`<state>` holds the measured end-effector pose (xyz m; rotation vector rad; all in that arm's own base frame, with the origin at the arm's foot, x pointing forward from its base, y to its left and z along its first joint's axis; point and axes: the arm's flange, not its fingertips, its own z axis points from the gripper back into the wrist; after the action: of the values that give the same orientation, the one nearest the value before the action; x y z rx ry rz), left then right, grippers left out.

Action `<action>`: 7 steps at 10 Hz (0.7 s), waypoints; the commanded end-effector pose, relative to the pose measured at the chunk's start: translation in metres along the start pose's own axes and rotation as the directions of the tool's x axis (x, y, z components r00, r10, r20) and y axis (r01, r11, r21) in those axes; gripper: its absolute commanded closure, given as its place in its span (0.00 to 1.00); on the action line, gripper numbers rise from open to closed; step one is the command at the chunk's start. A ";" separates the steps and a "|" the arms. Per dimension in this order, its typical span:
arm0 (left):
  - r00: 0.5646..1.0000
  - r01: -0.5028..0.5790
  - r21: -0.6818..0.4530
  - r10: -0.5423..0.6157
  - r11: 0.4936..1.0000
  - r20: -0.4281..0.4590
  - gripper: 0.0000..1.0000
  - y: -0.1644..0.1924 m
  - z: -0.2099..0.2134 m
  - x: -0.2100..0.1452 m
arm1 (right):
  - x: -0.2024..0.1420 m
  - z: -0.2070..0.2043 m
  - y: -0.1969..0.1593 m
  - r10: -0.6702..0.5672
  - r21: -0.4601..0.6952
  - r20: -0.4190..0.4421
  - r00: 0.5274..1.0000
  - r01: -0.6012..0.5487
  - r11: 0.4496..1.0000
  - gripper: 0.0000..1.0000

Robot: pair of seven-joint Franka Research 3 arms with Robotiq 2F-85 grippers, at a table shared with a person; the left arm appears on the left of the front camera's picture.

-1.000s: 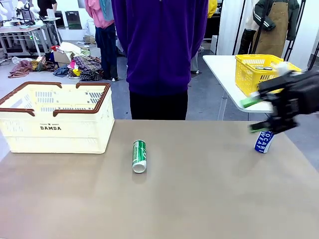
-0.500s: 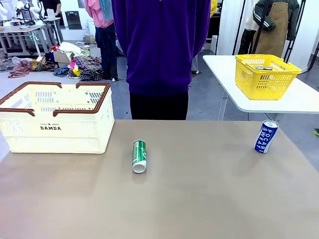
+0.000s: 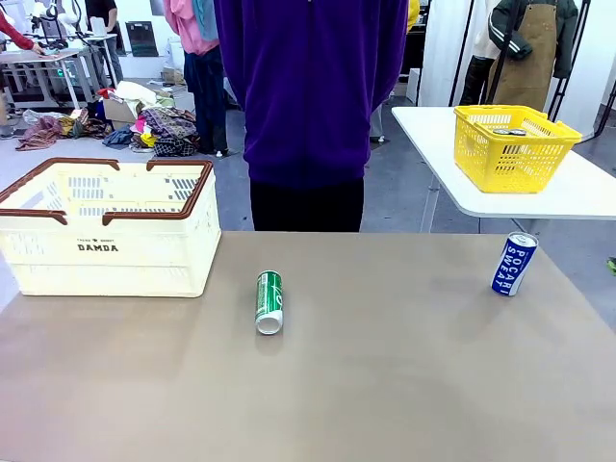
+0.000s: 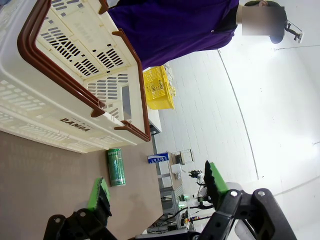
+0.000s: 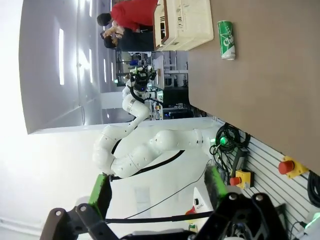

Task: Place the drinks into the Shopping basket.
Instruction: Pick up one drink and place it into the Shopping basket.

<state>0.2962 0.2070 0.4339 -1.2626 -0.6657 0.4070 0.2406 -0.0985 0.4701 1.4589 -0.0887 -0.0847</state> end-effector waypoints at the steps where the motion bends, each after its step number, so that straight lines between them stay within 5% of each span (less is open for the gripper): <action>1: 1.000 0.000 -0.004 0.000 1.000 -0.010 0.00 -0.002 0.002 -0.002 | 0.000 0.003 0.008 0.015 0.013 0.005 1.000 -0.015 1.000 0.00; 4: 1.000 0.000 0.000 0.000 1.000 0.000 0.00 0.000 0.000 0.000 | 0.000 0.003 0.008 0.015 0.013 0.005 1.000 -0.015 1.000 0.00; 5: 0.999 0.052 0.225 -0.046 0.973 -0.028 0.00 -0.055 -0.017 -0.009 | 0.000 0.003 0.008 0.015 0.013 0.005 1.000 -0.015 1.000 0.00; 7: 0.944 0.282 0.310 -0.204 0.908 -0.260 0.00 -0.156 -0.078 -0.033 | 0.000 0.003 0.008 0.015 0.013 0.005 1.000 -0.015 1.000 0.00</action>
<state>0.3091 0.1359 0.5219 -0.9628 -0.6234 0.2806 0.2385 -0.0993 0.4722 1.4553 -0.0920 -0.0882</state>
